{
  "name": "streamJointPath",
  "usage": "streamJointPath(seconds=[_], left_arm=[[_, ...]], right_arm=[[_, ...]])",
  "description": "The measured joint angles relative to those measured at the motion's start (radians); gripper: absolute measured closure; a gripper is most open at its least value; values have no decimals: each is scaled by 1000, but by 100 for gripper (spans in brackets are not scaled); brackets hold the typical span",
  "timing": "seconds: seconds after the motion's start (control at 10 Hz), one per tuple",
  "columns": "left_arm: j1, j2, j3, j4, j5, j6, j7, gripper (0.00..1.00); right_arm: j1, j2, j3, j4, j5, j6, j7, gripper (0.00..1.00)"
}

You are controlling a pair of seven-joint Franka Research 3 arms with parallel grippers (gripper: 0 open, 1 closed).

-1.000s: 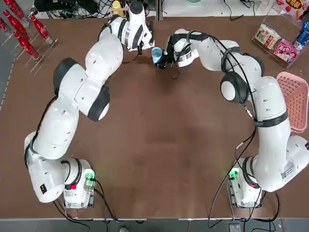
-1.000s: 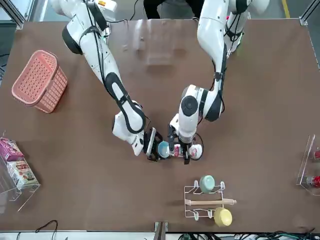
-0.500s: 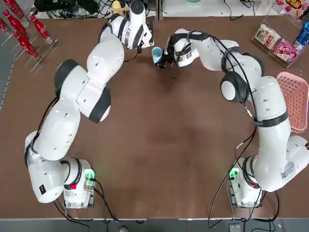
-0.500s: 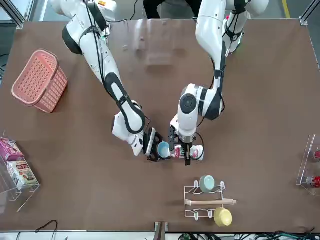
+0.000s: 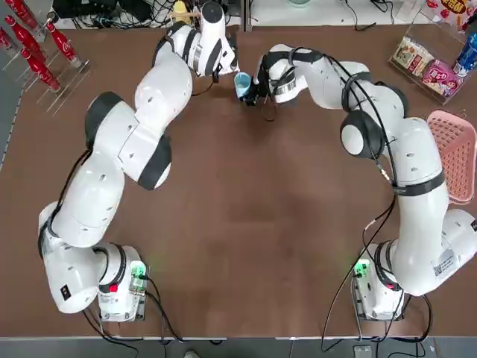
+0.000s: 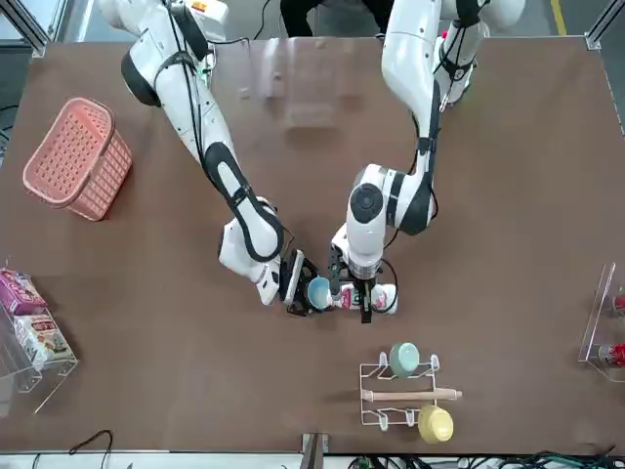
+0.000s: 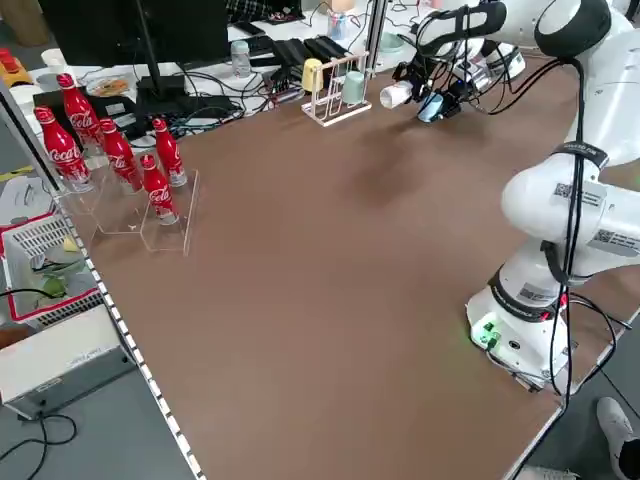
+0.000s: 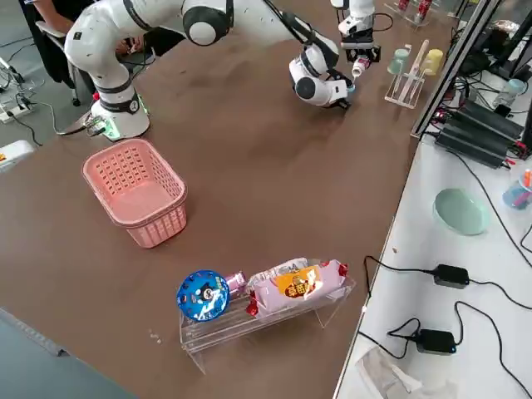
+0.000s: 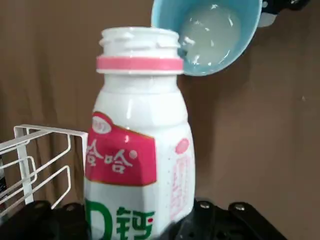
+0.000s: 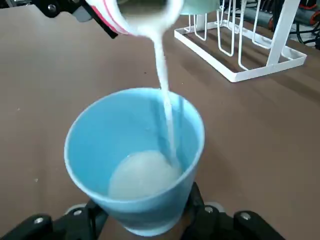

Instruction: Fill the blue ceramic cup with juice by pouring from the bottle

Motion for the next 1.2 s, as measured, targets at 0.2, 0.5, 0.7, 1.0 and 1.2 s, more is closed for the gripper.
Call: streamJointPath(seconds=[0.2, 0.5, 0.7, 1.0, 1.2], left_arm=[[-5, 0, 0, 2, 0, 0, -15, 56], [-8, 1, 0, 2, -112, 0, -48, 55], [-4, 1, 0, 2, -153, -1, -48, 55], [15, 5, 0, 1, -329, -2, 27, 55], [27, 5, 2, 2, -401, -2, 72, 55]], right_arm=[[0, 0, 0, 0, 0, 0, 0, 33], [0, 0, 0, 0, 1, 0, 0, 33], [0, 0, 0, 0, 1, 0, 0, 33], [0, 0, 0, 0, 2, 0, 0, 33], [-1, 0, 0, 0, 2, 0, 0, 33]])
